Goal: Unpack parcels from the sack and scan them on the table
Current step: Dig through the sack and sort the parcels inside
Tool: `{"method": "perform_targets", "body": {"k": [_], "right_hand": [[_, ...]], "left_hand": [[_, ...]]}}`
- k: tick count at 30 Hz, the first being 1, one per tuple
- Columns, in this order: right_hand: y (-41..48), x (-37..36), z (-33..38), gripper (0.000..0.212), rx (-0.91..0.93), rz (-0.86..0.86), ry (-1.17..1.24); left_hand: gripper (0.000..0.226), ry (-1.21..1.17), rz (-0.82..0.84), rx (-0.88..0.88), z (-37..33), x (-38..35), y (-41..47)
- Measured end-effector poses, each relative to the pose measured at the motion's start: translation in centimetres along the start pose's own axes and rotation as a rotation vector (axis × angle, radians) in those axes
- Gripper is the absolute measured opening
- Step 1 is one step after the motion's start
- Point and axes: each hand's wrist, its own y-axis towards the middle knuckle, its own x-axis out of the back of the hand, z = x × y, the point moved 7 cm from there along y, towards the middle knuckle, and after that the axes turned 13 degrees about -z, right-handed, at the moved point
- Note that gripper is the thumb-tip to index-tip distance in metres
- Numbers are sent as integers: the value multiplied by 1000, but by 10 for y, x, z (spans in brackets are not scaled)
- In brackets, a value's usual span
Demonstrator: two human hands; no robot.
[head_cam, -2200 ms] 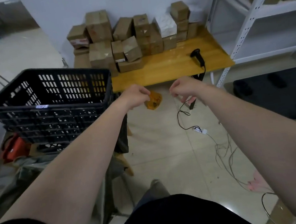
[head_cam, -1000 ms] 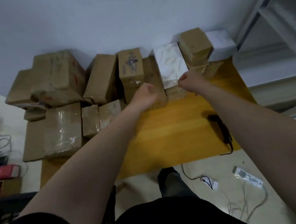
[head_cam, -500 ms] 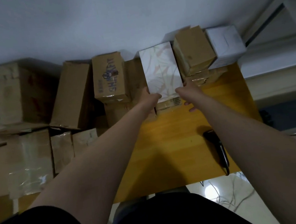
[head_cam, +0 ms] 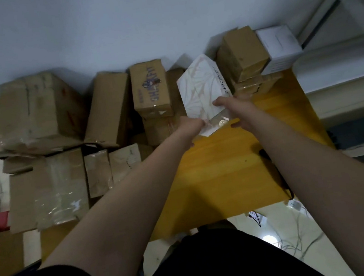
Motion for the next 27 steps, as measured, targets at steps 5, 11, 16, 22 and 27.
{"method": "perform_targets", "body": {"k": [5, 11, 16, 22, 27], "right_hand": [[-69, -5, 10, 74, 316, -71, -128], [-148, -5, -3, 32, 613, 61, -97], [-172, 3, -23, 21, 573, 142, -2], [-145, 30, -57, 23, 419, -41, -107], [-94, 80, -108, 17, 219, -215, -171]], "left_hand": [[38, -161, -22, -95, -13, 41, -40], [69, -430, 58, -106, 19, 64, -78], [63, -370, 20, -61, 55, 69, -92], [44, -192, 95, -45, 83, 62, -92], [54, -35, 143, -14, 92, 27, -87]]}}
